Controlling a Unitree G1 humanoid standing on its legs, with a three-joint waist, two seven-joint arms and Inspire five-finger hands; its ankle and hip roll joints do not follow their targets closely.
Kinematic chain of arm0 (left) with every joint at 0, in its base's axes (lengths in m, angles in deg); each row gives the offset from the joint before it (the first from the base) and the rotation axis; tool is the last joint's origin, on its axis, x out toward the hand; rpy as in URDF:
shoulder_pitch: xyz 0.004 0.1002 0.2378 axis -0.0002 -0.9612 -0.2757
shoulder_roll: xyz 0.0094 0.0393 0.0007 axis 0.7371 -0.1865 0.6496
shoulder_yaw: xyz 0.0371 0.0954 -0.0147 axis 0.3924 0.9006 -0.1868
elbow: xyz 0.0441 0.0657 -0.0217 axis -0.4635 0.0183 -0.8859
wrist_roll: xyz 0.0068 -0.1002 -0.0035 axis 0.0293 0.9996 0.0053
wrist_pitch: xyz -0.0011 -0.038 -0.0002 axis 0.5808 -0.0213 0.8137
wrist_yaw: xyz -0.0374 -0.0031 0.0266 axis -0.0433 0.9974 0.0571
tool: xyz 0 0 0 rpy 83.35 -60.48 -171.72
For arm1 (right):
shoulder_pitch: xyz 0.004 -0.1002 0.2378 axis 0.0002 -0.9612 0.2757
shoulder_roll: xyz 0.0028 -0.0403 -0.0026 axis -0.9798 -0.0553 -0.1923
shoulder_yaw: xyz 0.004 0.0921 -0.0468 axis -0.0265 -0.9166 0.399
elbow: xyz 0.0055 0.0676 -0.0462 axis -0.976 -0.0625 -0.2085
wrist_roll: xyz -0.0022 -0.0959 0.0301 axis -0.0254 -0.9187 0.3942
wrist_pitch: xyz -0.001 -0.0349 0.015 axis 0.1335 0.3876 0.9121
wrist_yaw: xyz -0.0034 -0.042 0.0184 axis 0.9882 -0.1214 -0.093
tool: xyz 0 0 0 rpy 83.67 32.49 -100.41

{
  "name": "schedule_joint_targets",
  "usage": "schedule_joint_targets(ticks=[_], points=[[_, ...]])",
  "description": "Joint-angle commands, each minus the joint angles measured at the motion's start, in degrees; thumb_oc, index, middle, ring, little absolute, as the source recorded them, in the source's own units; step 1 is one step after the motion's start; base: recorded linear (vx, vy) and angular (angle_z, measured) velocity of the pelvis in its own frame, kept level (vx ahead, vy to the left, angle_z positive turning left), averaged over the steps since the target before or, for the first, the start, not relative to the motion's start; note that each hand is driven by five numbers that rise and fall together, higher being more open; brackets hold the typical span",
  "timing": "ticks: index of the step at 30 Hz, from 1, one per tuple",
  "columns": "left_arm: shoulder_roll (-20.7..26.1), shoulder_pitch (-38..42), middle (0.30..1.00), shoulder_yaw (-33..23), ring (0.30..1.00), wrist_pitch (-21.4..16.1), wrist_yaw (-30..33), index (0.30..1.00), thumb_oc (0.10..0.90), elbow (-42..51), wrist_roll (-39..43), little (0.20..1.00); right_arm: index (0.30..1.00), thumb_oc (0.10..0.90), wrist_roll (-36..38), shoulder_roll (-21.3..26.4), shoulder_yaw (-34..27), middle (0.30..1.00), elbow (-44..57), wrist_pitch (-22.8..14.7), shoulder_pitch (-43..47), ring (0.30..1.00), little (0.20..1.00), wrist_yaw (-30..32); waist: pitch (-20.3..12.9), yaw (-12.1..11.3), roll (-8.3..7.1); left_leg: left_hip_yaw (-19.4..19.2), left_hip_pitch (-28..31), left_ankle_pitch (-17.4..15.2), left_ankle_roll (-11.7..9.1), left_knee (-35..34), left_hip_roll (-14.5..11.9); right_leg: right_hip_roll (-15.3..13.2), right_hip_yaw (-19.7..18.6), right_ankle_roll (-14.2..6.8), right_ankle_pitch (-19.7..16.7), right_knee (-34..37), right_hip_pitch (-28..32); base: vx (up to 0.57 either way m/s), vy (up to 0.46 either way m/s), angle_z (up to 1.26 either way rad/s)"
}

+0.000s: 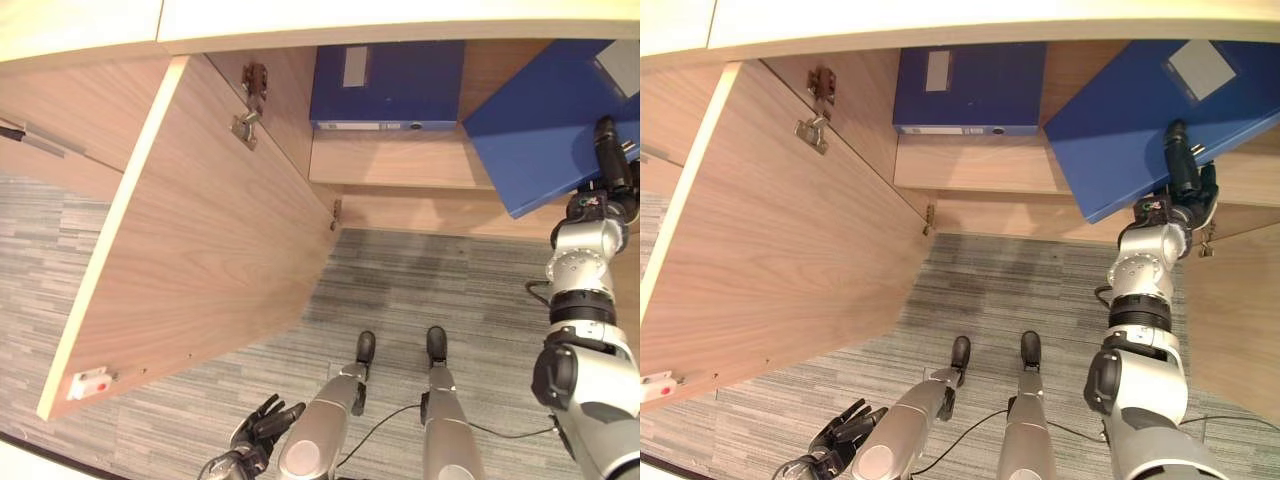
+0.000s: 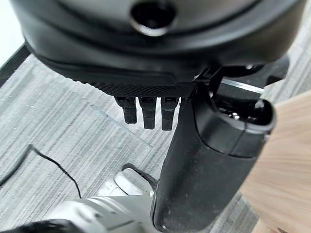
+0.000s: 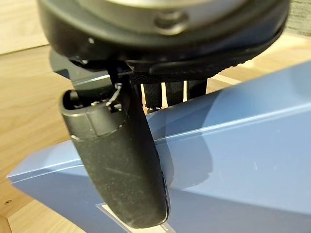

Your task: Put the empty folder in the office cabinet

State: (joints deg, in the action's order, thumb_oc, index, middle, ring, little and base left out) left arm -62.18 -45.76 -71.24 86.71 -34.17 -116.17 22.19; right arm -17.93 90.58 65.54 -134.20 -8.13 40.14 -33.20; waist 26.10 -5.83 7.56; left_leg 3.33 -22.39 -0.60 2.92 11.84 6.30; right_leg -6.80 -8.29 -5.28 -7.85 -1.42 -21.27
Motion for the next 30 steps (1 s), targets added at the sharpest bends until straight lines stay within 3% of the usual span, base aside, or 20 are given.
schedule_joint_targets(ticks=[1, 7, 10, 12, 13, 15, 17, 18, 19, 20, 24, 25, 27, 29, 30], points=[[4.8, -4.9, 0.9, 0.7, 0.9, -0.8, 1.4, 0.9, 0.8, 1.4, -1.3, 0.9, 0.3, 0.4, -2.3, 3.7, -0.5, 0.3, 8.0, -5.1, 0.6, 0.3, 0.3, -0.3, -6.0, -0.2, 0.09, 3.9, -3.1, 6.0, -4.1, -12.7, -1.7, 1.5, 0.2, 3.7, 9.4, -2.9, 7.2, 0.04, 0.057, -0.08], [5.9, -3.7, 0.9, 0.8, 0.9, -0.3, 1.8, 0.9, 0.8, 0.4, -2.2, 0.9, 0.3, 0.4, -2.7, 3.9, 0.6, 0.3, 7.8, -6.0, 6.4, 0.3, 0.3, 1.1, -4.5, -0.6, -0.22, 3.6, -4.8, 2.5, -3.4, -6.9, -0.4, -1.0, 0.7, 4.2, 8.1, -1.1, 8.9, 0.02, 0.098, -0.06], [5.9, -3.7, 0.9, -0.1, 0.9, -0.1, 1.4, 0.9, 0.8, -1.8, -3.2, 0.9, 0.3, 0.4, -3.0, 3.3, 1.1, 0.3, 9.0, -5.9, 6.4, 0.3, 0.3, 1.3, -5.5, -1.5, -0.16, 3.5, -5.2, 1.3, -3.2, -5.3, 0.0, -2.6, 1.9, 4.8, 9.1, -2.6, 9.7, 0.06, 0.159, -0.22], [5.8, -4.2, 0.9, -1.1, 0.9, -0.1, 0.9, 0.9, 0.8, -3.8, -4.0, 0.9, 0.3, 0.4, -3.6, 3.5, 1.1, 0.3, 10.5, -5.7, 5.0, 0.3, 0.3, 1.1, -7.1, -2.4, 0.75, 3.7, -4.1, 0.8, -2.8, -4.8, 0.0, -4.2, 3.7, 6.4, 9.1, -7.7, 9.7, 0.15, 0.263, -0.42], [6.2, -4.9, 0.9, -2.1, 0.9, -0.5, 1.6, 0.9, 0.8, -5.6, -5.0, 0.9, 0.3, 0.4, -3.0, 3.6, 1.6, 0.3, 10.6, -5.7, 4.1, 0.3, 0.3, 0.7, -7.8, -2.2, 2.12, 3.5, -1.6, 0.2, -2.8, -4.8, -0.7, -5.4, 5.3, 8.2, 8.3, -16.6, 8.1, 0.14, 0.258, -0.68], [6.1, -5.0, 0.9, -2.3, 0.9, -0.8, 1.7, 0.9, 0.8, -6.1, -5.2, 0.9, 0.3, 0.4, -3.0, 3.4, 2.4, 0.3, 10.6, -5.6, 4.3, 0.3, 0.3, 0.5, -7.6, -2.0, 2.72, 2.9, 0.1, -0.2, -2.9, -5.0, -1.2, -5.6, 6.0, 8.9, 9.5, -19.7, 7.1, 0.11, 0.206, -0.44], [6.3, -5.2, 0.9, -3.0, 0.9, -1.1, 1.8, 0.9, 0.8, -7.1, -5.0, 0.9, 0.3, 0.4, -3.2, 3.0, 3.2, 0.3, 10.4, -5.6, 3.9, 0.3, 0.3, 0.4, -7.3, -2.7, 3.01, 1.3, 2.0, -0.9, -3.6, -4.9, -1.5, -6.5, 10.5, 8.0, 10.0, -17.8, 6.8, 0.08, 0.179, -0.25], [6.1, -5.9, 0.9, -3.7, 0.9, -1.8, 2.4, 0.9, 0.8, -7.7, -4.8, 0.9, 0.3, 0.4, -3.1, 2.6, 3.6, 0.3, 11.2, -6.0, 4.0, 0.3, 0.3, 1.1, -6.0, -2.3, 2.86, 0.5, 3.3, -1.0, -4.0, -5.1, -2.0, -4.3, 12.6, 5.9, 10.0, -14.1, 3.8, 0.03, 0.039, -1.02], [6.1, -5.8, 0.9, -3.8, 0.9, -1.9, 2.4, 0.9, 0.8, -7.8, -4.8, 0.9, 0.3, 0.4, -3.1, 2.5, 3.7, 0.3, 11.2, -6.0, 4.0, 0.3, 0.3, 1.2, -6.0, -2.3, 2.95, 0.5, 3.4, -1.0, -4.1, -5.2, -2.2, -4.1, 12.6, 5.9, 9.8, -14.0, 3.8, 0.06, -0.034, -1.22], [5.7, -5.6, 0.9, -3.8, 0.9, -2.3, 3.0, 0.9, 0.8, -8.6, -4.4, 0.9, 0.3, 0.4, -3.0, 1.6, 4.1, 0.3, 11.8, -6.1, 4.5, 0.3, 0.3, 1.6, -4.0, -1.1, 2.96, 0.2, 6.6, -1.4, -4.6, -5.5, -3.0, -2.0, 14.0, 4.3, 8.4, -11.4, -1.6, 0.05, -0.028, -0.84], [4.9, -5.6, 0.9, -3.2, 0.9, -2.7, 3.3, 0.9, 0.8, -8.6, -4.0, 0.9, 0.3, 0.4, -3.6, 1.0, 4.6, 0.3, 11.7, -6.2, 3.4, 0.3, 0.3, 1.8, -0.7, 1.8, 2.37, -0.5, 12.3, -3.4, -5.1, -4.8, -3.3, 1.2, 17.0, 3.4, 5.7, -2.2, -5.6, 0.15, -0.066, -0.15], [4.9, -5.3, 0.9, -2.7, 0.9, -2.3, 3.1, 0.9, 0.8, -8.0, -3.9, 0.9, 0.3, 0.4, -3.5, 2.1, 4.4, 0.3, 11.0, -6.0, 3.4, 0.3, 0.3, 2.0, -0.4, 2.1, 1.73, -0.5, 12.7, -4.4, -5.3, -3.6, -2.4, 1.4, 16.9, 3.5, 5.6, 2.1, -3.4, 0.18, -0.108, 0.33], [4.7, -5.1, 0.9, -3.0, 0.9, -2.3, 3.2, 0.9, 0.8, -7.9, -3.8, 0.9, 0.3, 0.4, -3.6, 3.3, 4.7, 0.3, 9.5, -6.5, 3.8, 0.3, 0.3, 2.6, -0.2, 2.3, 0.64, -0.2, 12.9, -5.8, -5.3, -2.1, -1.7, 1.9, 16.4, 3.1, 4.5, 3.9, -2.5, 0.15, -0.113, 0.39], [4.4, -4.4, 0.9, -3.2, 0.9, -2.4, 3.7, 0.9, 0.8, -8.9, -4.1, 0.9, 0.3, 0.4, -3.8, 3.8, 5.3, 0.3, 9.5, -6.7, 4.8, 0.3, 0.3, 2.9, 0.9, 2.1, -0.63, -0.7, 11.3, -5.8, -5.6, 0.2, -1.7, 1.4, 16.5, 3.0, 1.5, 2.4, -2.9, 0.08, -0.133, 0.13], [4.3, -4.3, 0.9, -3.2, 0.9, -2.5, 3.7, 0.9, 0.8, -9.0, -4.1, 0.9, 0.3, 0.4, -3.8, 3.9, 5.3, 0.3, 9.5, -6.7, 4.9, 0.3, 0.3, 2.9, 0.9, 2.1, -0.57, -0.7, 11.2, -6.0, -5.6, 0.4, -1.8, 1.4, 16.5, 2.9, 1.6, 2.3, -3.0, 0.1, -0.125, 0.15]])
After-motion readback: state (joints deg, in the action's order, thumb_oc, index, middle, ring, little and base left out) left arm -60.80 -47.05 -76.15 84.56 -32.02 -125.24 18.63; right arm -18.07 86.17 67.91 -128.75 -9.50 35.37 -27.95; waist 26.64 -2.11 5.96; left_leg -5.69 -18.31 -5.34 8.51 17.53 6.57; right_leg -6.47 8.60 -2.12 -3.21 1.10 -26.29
